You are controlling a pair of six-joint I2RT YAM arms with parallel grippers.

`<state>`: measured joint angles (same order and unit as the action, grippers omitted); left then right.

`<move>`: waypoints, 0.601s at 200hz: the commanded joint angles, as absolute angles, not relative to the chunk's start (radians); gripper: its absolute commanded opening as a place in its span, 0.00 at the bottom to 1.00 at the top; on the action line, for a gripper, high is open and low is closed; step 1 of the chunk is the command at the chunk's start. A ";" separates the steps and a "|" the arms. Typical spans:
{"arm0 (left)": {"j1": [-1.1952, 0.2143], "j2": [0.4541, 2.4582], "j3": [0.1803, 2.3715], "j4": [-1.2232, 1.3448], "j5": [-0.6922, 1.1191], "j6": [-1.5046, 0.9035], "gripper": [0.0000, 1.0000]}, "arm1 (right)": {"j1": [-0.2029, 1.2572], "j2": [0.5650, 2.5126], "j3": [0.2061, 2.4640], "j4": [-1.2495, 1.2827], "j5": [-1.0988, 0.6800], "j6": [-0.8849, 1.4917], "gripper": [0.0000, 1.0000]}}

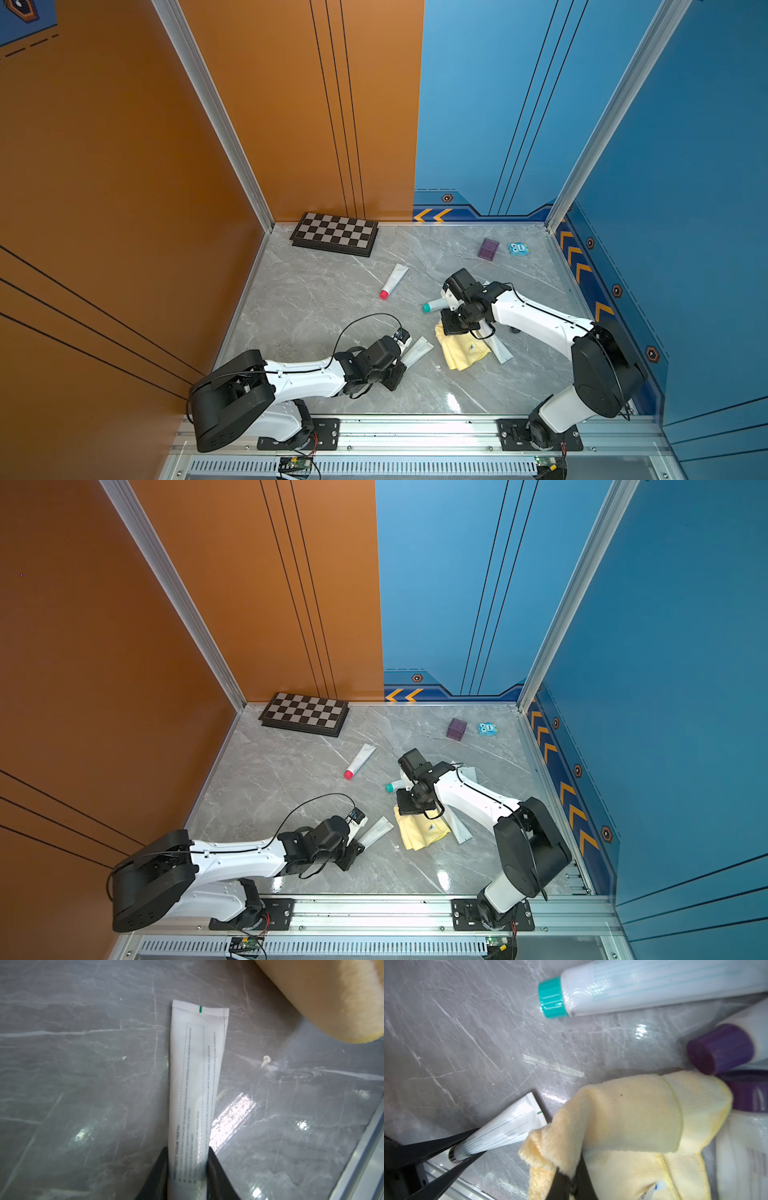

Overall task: Wipe the surface of the toothpaste tube
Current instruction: Wipe the dirt from the toothpaste tube.

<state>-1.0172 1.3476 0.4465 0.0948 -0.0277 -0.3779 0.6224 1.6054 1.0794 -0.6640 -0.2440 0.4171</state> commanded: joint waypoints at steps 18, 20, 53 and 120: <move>-1.053 1.417 0.446 0.011 -0.045 -0.353 0.22 | 0.676 1.712 1.138 -0.686 -0.308 0.413 0.00; -1.053 1.418 0.445 0.009 -0.046 -0.353 0.22 | 0.681 1.718 1.140 -0.686 -0.309 0.413 0.00; -1.057 1.424 0.450 0.005 -0.056 -0.351 0.23 | 0.755 1.798 1.158 -0.670 -0.319 0.420 0.00; -1.057 1.433 0.457 -0.003 -0.059 -0.351 0.22 | 0.804 1.914 1.075 -0.647 -0.207 0.425 0.00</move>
<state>-1.0420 1.3846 0.4736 0.1043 -0.0494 -0.3641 0.7662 1.8168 1.1477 -0.6510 -0.2806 0.4187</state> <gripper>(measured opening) 0.281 0.054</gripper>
